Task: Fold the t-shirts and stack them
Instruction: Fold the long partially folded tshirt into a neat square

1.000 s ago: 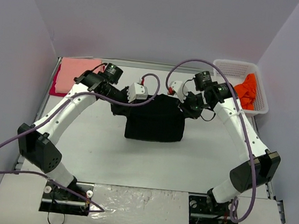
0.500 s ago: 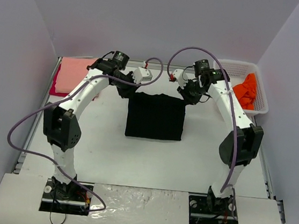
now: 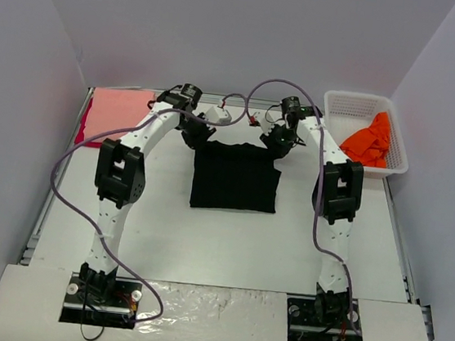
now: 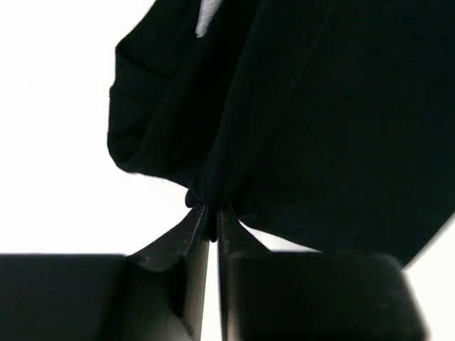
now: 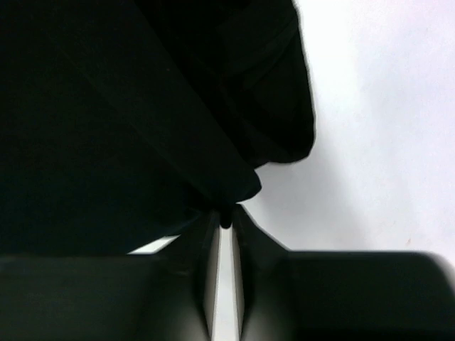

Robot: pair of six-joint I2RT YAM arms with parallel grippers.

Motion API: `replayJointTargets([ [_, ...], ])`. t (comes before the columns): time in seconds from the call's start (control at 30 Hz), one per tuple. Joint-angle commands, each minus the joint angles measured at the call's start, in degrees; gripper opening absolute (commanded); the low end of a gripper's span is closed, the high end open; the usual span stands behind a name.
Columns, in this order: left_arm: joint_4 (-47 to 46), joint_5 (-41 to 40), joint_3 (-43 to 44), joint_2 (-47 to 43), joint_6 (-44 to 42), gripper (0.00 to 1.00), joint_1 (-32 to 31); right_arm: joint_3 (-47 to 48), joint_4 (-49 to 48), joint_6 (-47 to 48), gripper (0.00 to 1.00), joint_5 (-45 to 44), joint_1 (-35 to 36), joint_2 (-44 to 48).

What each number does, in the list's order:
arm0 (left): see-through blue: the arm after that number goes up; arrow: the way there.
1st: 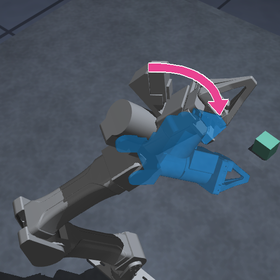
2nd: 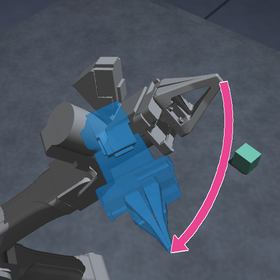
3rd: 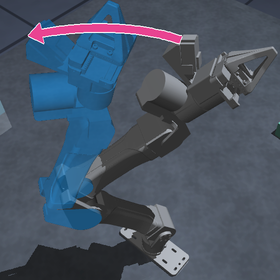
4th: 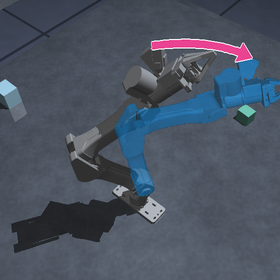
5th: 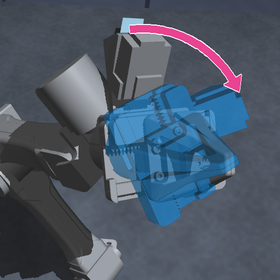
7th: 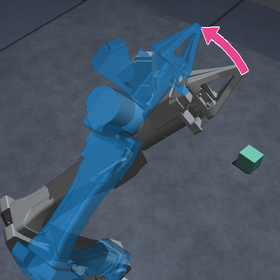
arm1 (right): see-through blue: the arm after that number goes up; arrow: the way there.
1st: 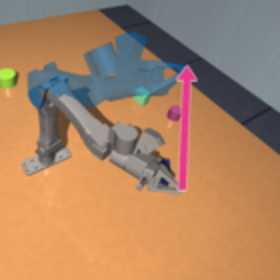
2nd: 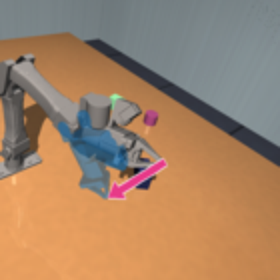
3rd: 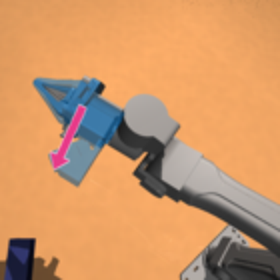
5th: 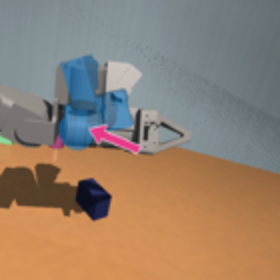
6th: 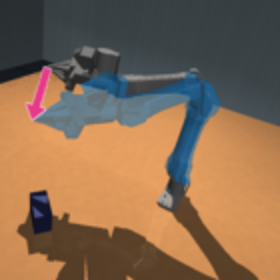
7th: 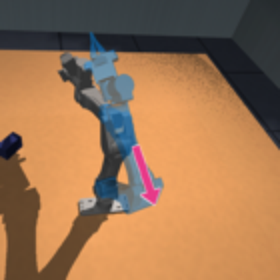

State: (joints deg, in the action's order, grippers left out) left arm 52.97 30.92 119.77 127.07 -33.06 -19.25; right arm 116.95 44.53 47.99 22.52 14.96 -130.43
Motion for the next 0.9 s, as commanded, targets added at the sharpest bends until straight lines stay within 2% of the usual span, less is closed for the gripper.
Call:
replayJointTargets([
  [0.0,-3.5,-5.9,2.5,1.0,-1.0,0.10,0.8,5.6,-3.3,-1.6,0.12,-1.0,-0.4,-2.6],
  [0.03,-3.6,-6.9,3.4,1.9,-1.5,0.32,0.8,7.1,-3.9,-2.1,0.18,-1.7,-0.4,-3.7],
  [0.07,-2.7,-7.6,4.7,4.1,-1.8,0.38,0.7,8.5,-4.0,-3.5,0.21,-3.1,-0.4,-5.8],
  [0.13,-0.9,-7.2,9.3,5.6,-1.8,0.45,0.8,11.3,-4.1,-4.2,0.37,-4.5,-0.4,-6.8],
  [0.23,-1.2,-6.0,9.1,1.5,-0.3,0.52,0.6,11.1,-4.6,-5.8,0.38,-5.6,-0.3,-4.9],
  [0.33,-3.7,-5.7,3.9,-6.5,1.2,0.54,0.4,7.3,-5.9,-6.9,0.40,-6.3,0.0,0.8],
  [0.4,-5.5,-6.1,0.3,-11.2,2.6,0.55,0.4,4.4,-7.1,-7.7,0.46,-8.0,0.6,6.1],
  [0.53,-12.0,-9.5,-13.6,-25.9,7.9,0.59,1.3,-5.3,-8.1,-9.7,0.44,-11.0,2.5,16.8],
  [0.63,-15.1,-11.8,-23.2,-34.3,15.2,0.65,2.3,-12.6,-8.6,-11.6,0.46,-13.3,6.5,23.5],
  [0.7,-15.6,-12.8,-29.0,-39.2,17.4,0.65,3.0,-17.8,-9.3,-13.4,0.46,-14.0,11.3,27.7],
  [0.8,-15.1,-14.5,-34.0,-43.3,20.4,0.64,5.0,-21.8,-9.8,-15.3,0.48,-16.1,19.3,30.2],
  [0.87,-11.8,-13.9,-34.2,-44.1,21.3,0.64,6.9,-22.5,-9.8,-16.2,0.48,-17.9,23.3,29.2],
])
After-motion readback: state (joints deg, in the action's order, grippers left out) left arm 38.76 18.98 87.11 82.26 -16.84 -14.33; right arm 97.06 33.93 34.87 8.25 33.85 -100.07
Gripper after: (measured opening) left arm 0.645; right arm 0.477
